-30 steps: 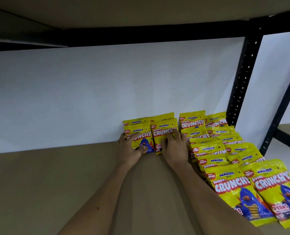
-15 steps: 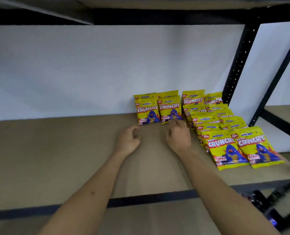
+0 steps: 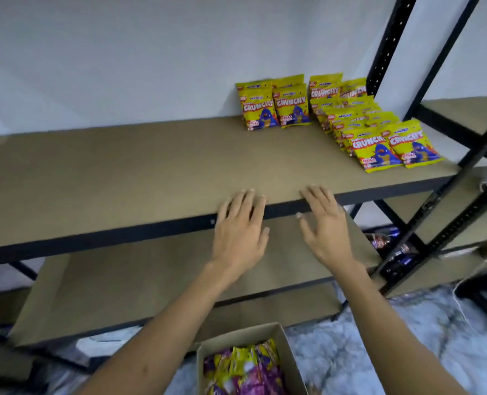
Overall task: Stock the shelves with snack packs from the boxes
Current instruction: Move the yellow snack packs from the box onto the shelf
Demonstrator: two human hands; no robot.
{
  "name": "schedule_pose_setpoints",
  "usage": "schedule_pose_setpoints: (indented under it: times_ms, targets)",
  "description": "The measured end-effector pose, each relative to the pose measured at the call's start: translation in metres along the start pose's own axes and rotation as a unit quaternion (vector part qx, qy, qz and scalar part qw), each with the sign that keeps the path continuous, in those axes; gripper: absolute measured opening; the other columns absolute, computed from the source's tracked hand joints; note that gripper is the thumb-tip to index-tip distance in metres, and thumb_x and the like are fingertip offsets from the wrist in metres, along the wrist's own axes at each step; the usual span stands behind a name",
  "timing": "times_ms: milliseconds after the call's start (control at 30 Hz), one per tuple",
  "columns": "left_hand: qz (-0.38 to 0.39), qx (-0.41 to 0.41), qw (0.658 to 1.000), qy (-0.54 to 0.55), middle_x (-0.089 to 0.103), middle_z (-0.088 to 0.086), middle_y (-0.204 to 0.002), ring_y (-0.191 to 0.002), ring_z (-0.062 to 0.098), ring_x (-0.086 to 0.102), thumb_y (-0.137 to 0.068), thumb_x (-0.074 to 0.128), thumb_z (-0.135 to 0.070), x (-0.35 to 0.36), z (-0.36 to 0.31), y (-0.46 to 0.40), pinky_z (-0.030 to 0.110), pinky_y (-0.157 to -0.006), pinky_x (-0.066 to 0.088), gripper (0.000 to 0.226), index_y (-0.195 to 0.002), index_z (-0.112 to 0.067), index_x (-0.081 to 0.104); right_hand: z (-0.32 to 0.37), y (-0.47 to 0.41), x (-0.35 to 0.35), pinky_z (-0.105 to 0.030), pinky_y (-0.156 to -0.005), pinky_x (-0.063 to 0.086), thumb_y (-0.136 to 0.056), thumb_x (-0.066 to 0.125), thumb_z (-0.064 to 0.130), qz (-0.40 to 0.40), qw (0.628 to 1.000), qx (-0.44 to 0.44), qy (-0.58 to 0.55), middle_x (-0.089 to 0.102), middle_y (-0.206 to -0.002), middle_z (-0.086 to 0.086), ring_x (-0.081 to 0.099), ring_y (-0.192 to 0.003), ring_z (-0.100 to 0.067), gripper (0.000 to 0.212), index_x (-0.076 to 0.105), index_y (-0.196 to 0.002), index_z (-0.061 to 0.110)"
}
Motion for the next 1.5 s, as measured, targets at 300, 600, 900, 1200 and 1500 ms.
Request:
schedule_pose_setpoints:
  times_ms: [300, 600, 900, 1200, 1500]
  targets:
    - [0.292, -0.122, 0.936, 0.152, 0.041, 0.018, -0.144, -0.132, 0.034, 0.042, -0.083, 0.056, -0.024, 0.072, 0.039, 0.186, 0.039, -0.106, 0.039, 0.057, -0.139, -0.017, 0.047, 0.016, 0.17, 0.037, -0.031, -0.066, 0.034, -0.095, 0.057, 0.017, 0.27, 0.932, 0.236, -0.061, 0.064, -0.098, -0.023, 0.058, -0.072, -0.028, 0.05, 0.045, -0.143, 0.011]
    - [0.449, -0.314, 0.807, 0.219, 0.062, 0.027, -0.115, -0.107, 0.04, 0.059, -0.084, 0.06, -0.003, 0.12, 0.023, 0.326, 0.045, -0.086, 0.049, 0.045, -0.129, -0.003, 0.056, -0.02, 0.311, 0.114, -0.04, -0.073, 0.052, -0.093, 0.048, 0.033, 0.506, 0.812, 0.284, -0.06, 0.064, -0.103, -0.016, 0.062, -0.094, -0.039, 0.032, 0.053, -0.12, 0.017]
    - [0.522, -0.33, 0.759, 0.209, 0.064, 0.023, -0.116, -0.109, 0.036, 0.06, -0.089, 0.06, -0.01, 0.213, 0.0, 0.387, 0.041, -0.088, 0.048, 0.046, -0.134, -0.007, 0.052, -0.089, 0.403, 0.189, -0.031, -0.086, 0.051, -0.093, 0.055, 0.028, 0.542, 0.76, 0.357, -0.047, 0.061, -0.131, -0.004, 0.061, -0.109, -0.03, 0.042, 0.056, -0.134, 0.02]
    - [0.559, -0.292, 0.749, 0.203, 0.066, 0.018, -0.116, -0.101, 0.032, 0.064, -0.088, 0.058, -0.009, 0.354, 0.004, 0.472, 0.035, -0.085, 0.05, 0.046, -0.134, -0.012, 0.052, -0.143, 0.509, 0.274, -0.024, -0.08, 0.039, -0.096, 0.056, 0.024, 0.537, 0.72, 0.432, -0.077, 0.066, -0.112, -0.011, 0.061, -0.105, -0.029, 0.034, 0.059, -0.127, 0.014]
    - [0.542, -0.24, 0.778, 0.206, 0.063, 0.013, -0.126, -0.114, 0.03, 0.06, -0.077, 0.065, 0.005, 0.501, 0.031, 0.504, 0.038, -0.101, 0.047, 0.064, -0.134, -0.021, 0.053, -0.192, 0.595, 0.387, -0.021, -0.075, 0.046, -0.096, 0.056, 0.011, 0.49, 0.67, 0.537, -0.152, 0.058, -0.111, -0.004, 0.053, -0.094, -0.013, 0.034, 0.055, -0.13, 0.008]
Point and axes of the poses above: each hand's wrist, its own y-axis away from the middle knuckle, its own x-axis out of the palm, z = x × y, the point moved 1 cm from there along -y, towards the middle knuckle
